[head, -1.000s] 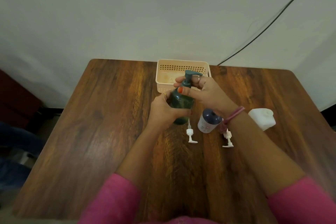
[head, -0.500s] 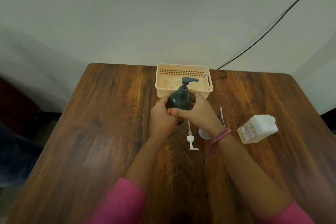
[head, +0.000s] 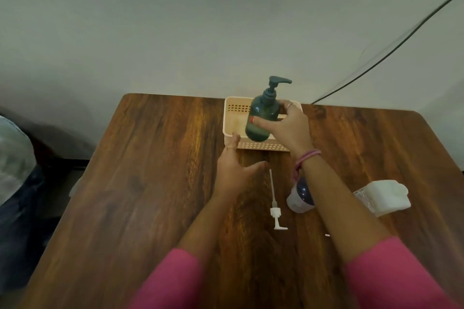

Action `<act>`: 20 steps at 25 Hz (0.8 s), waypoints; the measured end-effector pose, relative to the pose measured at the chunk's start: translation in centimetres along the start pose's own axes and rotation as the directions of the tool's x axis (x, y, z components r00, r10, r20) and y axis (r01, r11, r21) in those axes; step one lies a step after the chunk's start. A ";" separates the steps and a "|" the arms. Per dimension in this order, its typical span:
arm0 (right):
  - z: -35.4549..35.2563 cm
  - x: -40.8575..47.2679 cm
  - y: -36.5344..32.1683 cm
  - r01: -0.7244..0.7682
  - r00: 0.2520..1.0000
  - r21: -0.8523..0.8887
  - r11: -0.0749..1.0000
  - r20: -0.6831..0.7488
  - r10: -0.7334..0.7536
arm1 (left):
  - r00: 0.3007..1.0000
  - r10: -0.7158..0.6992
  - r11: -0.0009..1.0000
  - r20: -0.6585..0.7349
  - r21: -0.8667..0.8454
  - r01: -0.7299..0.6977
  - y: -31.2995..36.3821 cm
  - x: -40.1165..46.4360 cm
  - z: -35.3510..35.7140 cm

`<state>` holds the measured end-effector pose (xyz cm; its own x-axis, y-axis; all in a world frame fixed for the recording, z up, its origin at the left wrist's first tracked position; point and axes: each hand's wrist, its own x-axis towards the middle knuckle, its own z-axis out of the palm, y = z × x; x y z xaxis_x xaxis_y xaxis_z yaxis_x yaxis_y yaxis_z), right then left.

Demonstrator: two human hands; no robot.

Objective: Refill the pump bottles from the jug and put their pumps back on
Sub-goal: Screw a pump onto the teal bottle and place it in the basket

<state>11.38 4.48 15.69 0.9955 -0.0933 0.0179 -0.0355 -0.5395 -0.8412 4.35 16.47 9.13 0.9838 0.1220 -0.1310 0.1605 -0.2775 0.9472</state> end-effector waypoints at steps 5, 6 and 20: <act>3.9 7.4 1.8 -0.073 0.997 -0.039 0.997 0.002 0.073 | 0.984 -0.163 0.987 0.079 0.013 0.162 -4.5 0.1 0.3; 4.9 8.2 2.6 -0.092 0.996 -0.069 0.993 0.014 0.093 | 0.981 -0.174 0.985 0.090 0.006 0.174 -5.1 0.1 0.4; 9.3 11.3 8.0 -0.180 0.964 -0.210 0.961 0.154 0.215 | 0.955 -0.226 0.971 0.194 -0.031 0.236 -7.8 0.3 1.4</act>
<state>23.16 6.94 4.12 0.9661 -0.0767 -0.2467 -0.2320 -0.6774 -0.6981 3.49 17.30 1.29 0.9183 -0.0061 -0.3960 0.3858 -0.2114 0.8980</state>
